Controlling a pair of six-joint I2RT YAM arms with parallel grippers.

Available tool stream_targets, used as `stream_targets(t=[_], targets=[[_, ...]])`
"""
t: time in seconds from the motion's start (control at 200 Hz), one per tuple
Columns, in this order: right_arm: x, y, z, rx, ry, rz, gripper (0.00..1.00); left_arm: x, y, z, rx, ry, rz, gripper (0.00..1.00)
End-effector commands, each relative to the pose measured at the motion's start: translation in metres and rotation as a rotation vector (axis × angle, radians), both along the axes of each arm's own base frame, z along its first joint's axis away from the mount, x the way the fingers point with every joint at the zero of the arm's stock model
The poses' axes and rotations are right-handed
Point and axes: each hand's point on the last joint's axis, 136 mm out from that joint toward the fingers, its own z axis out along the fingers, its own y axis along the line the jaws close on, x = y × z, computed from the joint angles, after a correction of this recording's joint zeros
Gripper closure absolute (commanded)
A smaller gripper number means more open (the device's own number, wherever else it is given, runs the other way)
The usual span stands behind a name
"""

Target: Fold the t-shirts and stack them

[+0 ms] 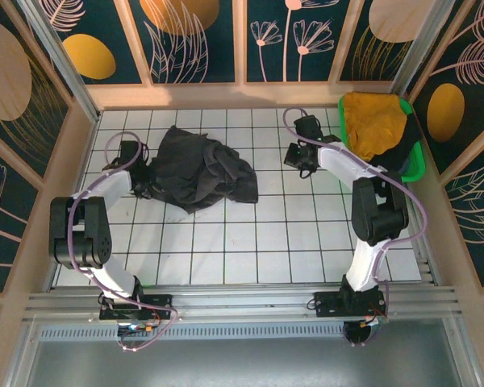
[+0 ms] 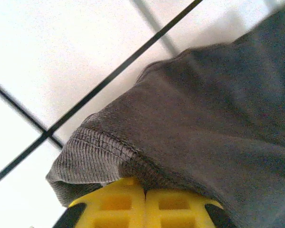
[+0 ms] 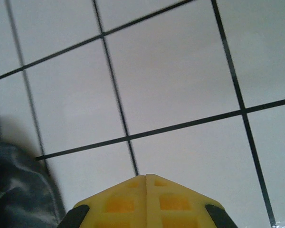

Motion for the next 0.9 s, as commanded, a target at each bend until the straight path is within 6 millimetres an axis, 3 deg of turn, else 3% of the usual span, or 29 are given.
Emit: stream_targets(t=[0.0, 0.085, 0.165, 0.29, 0.395, 0.45, 0.626, 0.796, 0.896], targets=[[-0.018, 0.015, -0.005, -0.025, 0.036, 0.082, 1.00, 0.002, 0.007, 0.028, 0.080, -0.013, -0.018, 0.67], [-0.024, 0.042, -0.008, -0.026, 0.029, 0.177, 1.00, 0.002, -0.016, 0.050, 0.088, -0.054, -0.090, 0.67], [-0.031, 0.067, -0.013, -0.022, 0.030, 0.264, 0.79, -0.004, -0.059, 0.059, 0.082, -0.073, -0.242, 0.68], [-0.040, 0.097, -0.021, 0.023, 0.052, 0.372, 0.51, -0.032, -0.131, 0.045, 0.054, -0.030, -0.518, 0.72], [-0.047, 0.112, -0.037, 0.034, 0.108, 0.420, 0.46, -0.062, -0.177, 0.029, 0.058, -0.012, -0.742, 0.72], [-0.049, 0.118, -0.043, 0.041, 0.125, 0.433, 0.44, -0.073, -0.195, 0.023, 0.069, -0.005, -0.840, 0.67], [-0.053, 0.122, -0.058, 0.051, 0.186, 0.426, 0.38, -0.084, -0.210, -0.003, 0.194, 0.058, -0.986, 0.55], [-0.057, 0.127, -0.069, 0.085, 0.244, 0.401, 0.38, -0.064, -0.229, -0.001, 0.280, 0.002, -1.038, 0.48], [-0.059, 0.131, -0.074, 0.115, 0.271, 0.382, 0.38, -0.053, -0.245, -0.010, 0.343, 0.000, -1.084, 0.46]])
